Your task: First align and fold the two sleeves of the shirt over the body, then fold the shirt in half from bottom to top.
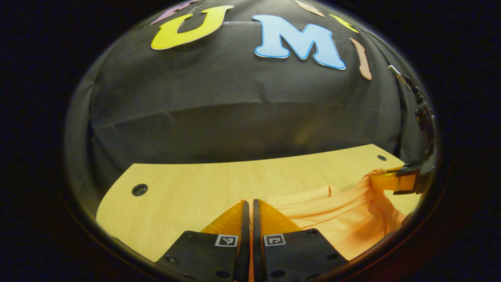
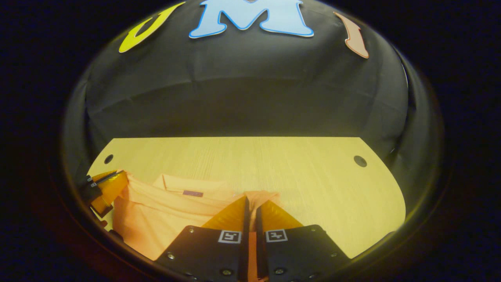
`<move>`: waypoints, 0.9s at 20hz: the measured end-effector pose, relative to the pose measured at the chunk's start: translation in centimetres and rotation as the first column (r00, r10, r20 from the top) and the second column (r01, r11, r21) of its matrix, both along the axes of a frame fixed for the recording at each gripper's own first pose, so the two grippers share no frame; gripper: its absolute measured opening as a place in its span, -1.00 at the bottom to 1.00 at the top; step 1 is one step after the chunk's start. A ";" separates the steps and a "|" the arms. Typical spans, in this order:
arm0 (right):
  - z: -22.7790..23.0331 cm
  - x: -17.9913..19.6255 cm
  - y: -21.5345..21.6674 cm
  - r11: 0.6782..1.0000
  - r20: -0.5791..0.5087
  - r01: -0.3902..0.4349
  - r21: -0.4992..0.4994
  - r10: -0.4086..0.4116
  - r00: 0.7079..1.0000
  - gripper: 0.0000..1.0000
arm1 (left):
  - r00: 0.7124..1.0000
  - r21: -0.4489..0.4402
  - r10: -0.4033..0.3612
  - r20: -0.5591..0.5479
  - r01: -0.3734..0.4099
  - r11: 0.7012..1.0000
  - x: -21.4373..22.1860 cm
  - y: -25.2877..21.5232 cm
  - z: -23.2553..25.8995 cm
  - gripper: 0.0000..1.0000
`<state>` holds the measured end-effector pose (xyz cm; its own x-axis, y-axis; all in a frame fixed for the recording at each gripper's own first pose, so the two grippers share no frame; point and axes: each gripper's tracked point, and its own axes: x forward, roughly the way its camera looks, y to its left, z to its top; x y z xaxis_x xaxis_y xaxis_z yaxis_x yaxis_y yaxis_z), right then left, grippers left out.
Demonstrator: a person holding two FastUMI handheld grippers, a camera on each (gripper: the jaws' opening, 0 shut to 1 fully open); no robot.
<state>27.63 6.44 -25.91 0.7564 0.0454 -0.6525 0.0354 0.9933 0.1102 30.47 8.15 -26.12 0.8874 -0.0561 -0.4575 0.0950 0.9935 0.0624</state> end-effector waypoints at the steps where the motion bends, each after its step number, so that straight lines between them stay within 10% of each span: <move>1: 0.2 -0.1 -0.1 1.000 0.001 0.001 -0.005 -0.001 1.000 -0.74 | 1.000 0.003 -0.004 -0.003 0.004 1.000 -0.1 -0.1 0.2 -0.74; 7: 2.9 -1.1 -0.5 0.999 0.056 -0.021 -0.035 0.023 0.998 -0.10 | 1.000 -0.014 0.004 0.004 -0.004 1.000 -1.5 -0.3 2.3 -0.46; 9: 4.0 -1.7 -0.5 0.998 0.076 -0.041 -0.049 0.045 0.996 0.34 | 1.000 -0.015 0.011 0.016 -0.011 1.000 -2.3 -0.4 3.4 0.00; 14: 6.4 -4.1 -0.1 0.996 0.126 -0.080 -0.041 0.084 0.989 0.89 | 0.998 0.002 0.032 0.057 -0.032 0.999 -5.2 -0.8 6.1 0.36; 18: 8.8 -6.5 -0.4 0.995 0.175 -0.086 -0.048 0.093 0.980 0.90 | 0.995 -0.005 0.035 0.090 -0.034 0.999 -7.7 -1.7 8.5 0.73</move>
<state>21.12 6.04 -17.08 0.8541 0.0947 -0.5114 -0.0702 0.9953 0.0671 22.79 6.48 -17.66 0.9263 -0.0263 -0.3759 0.0549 0.9963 0.0655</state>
